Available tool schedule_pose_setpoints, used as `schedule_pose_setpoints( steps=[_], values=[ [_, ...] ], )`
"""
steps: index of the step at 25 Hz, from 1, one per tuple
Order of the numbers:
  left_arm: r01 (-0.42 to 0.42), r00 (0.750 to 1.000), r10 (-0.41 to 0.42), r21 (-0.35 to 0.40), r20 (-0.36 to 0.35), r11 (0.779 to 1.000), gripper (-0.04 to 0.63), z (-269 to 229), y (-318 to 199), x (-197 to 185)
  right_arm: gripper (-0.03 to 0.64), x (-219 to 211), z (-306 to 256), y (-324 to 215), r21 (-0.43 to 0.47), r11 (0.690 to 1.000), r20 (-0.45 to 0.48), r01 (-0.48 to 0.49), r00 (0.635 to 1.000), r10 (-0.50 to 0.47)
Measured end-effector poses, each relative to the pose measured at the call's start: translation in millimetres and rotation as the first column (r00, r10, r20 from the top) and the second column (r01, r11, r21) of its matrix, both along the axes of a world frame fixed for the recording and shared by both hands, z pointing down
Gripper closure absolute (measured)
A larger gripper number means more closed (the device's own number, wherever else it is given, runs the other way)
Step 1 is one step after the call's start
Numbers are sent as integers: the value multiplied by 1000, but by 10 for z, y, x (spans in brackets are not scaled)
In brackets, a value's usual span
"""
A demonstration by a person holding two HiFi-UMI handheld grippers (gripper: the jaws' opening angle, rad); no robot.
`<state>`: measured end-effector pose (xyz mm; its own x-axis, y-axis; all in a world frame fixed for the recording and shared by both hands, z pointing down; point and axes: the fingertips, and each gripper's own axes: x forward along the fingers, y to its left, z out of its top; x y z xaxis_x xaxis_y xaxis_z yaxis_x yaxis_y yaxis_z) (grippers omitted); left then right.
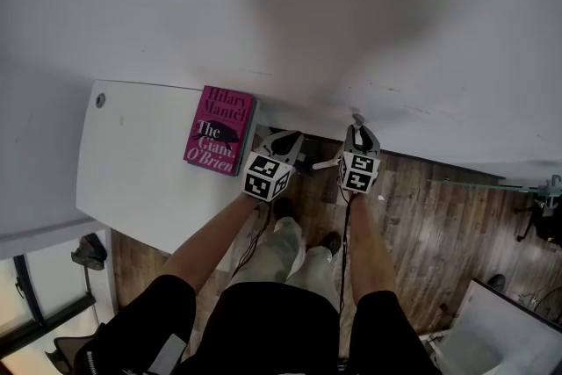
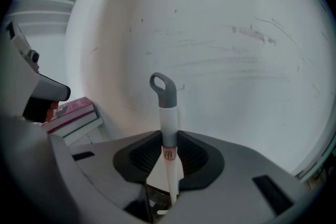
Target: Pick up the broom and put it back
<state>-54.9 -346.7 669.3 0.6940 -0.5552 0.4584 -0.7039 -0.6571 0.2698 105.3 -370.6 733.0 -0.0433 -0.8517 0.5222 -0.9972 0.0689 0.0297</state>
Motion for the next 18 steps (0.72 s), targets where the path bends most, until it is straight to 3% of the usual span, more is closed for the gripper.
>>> schedule_pose_setpoints(
  steps=[18],
  values=[
    [19, 1000, -19, -10, 6, 1000, 576, 68, -258, -128, 514, -94, 51, -296, 3, 1000, -13, -6, 1000, 6]
  ],
)
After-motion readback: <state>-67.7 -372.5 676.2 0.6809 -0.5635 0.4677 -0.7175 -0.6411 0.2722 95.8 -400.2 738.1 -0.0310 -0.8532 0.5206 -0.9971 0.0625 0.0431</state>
